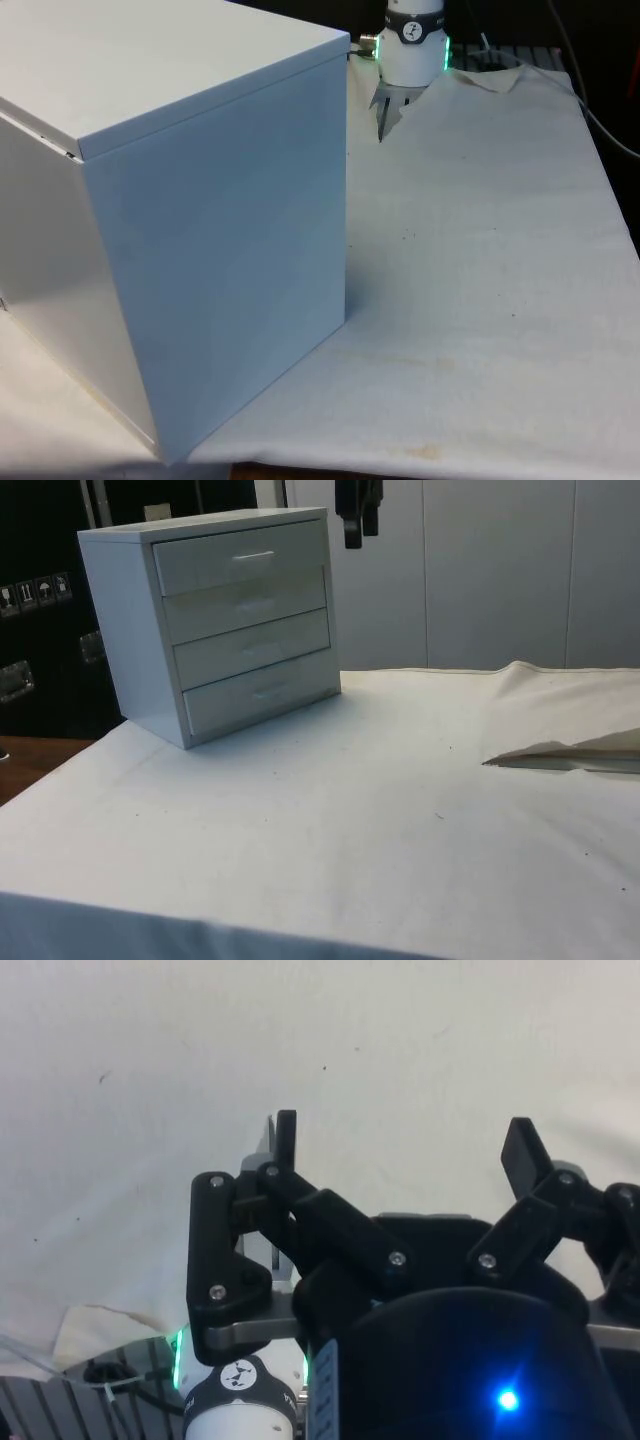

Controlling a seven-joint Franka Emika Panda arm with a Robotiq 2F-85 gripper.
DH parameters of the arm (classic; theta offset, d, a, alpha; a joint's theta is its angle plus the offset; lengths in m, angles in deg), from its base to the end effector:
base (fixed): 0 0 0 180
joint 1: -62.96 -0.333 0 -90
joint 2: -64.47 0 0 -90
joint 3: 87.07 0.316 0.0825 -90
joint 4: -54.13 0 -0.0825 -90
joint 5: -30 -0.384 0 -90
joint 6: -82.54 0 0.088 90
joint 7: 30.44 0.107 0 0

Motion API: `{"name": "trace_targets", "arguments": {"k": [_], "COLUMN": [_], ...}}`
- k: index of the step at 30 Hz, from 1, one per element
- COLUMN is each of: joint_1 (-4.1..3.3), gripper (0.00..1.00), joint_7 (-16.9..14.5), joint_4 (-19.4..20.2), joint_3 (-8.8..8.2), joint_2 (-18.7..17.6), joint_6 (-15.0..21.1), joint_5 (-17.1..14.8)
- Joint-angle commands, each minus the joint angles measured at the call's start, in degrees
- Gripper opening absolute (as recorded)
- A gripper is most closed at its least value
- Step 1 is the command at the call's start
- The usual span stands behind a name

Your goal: Open the drawer, then close it.

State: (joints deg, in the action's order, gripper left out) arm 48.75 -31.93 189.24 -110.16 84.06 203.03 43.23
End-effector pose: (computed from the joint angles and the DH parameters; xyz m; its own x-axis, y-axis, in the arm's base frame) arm 0.4470 -0.0877 0.4555 0.9981 0.0011 0.0621 -0.0036 -0.9971 0.0758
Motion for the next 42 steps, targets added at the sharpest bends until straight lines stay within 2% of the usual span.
{"name": "trace_targets", "arguments": {"k": [1,4,5,6,9,11,12,13,19,20,27,28,29,42], "joint_1": [-0.23,-0.4,-0.11,-0.4,-0.52,-0.52,-0.29,-0.52,-0.46,-0.29,-0.46,-0.29,-0.46,-0.34], "gripper": [1.0,1.0,1.0,1.0,1.0,1.0,1.0,1.0,1.0,1.0,1.0,1.0,1.0,1.0], "joint_7": [-0.5,-1.4,-1.0,-1.7,-2.8,-3.4,-3.0,-3.8,-6.1,-5.7,-8.7,-8.0,-9.3,-13.5], "joint_4": [-0.6,-1.5,-1.1,-1.7,-2.6,-3.2,-2.9,-3.4,-5.0,-4.8,-6.5,-6.1,-6.9,-11.0], "joint_3": [-0.11,-0.11,0.0,-0.11,-0.11,-0.11,0.06,-0.11,-0.11,0.06,-0.23,0.0,-0.29,-0.86], "joint_2": [-0.3,-1.0,-0.7,-1.1,-1.9,-2.3,-2.1,-2.6,-3.6,-3.5,-4.8,-4.3,-5.2,-9.7], "joint_6": [-0.1,-0.1,0.0,-0.1,0.0,0.0,0.0,0.0,0.0,0.0,0.2,0.0,0.3,1.6], "joint_5": [-0.5,-0.5,-0.1,-0.6,-0.7,-0.8,-0.3,-0.9,-1.0,-0.6,-1.2,-0.6,-1.3,-2.3]}}
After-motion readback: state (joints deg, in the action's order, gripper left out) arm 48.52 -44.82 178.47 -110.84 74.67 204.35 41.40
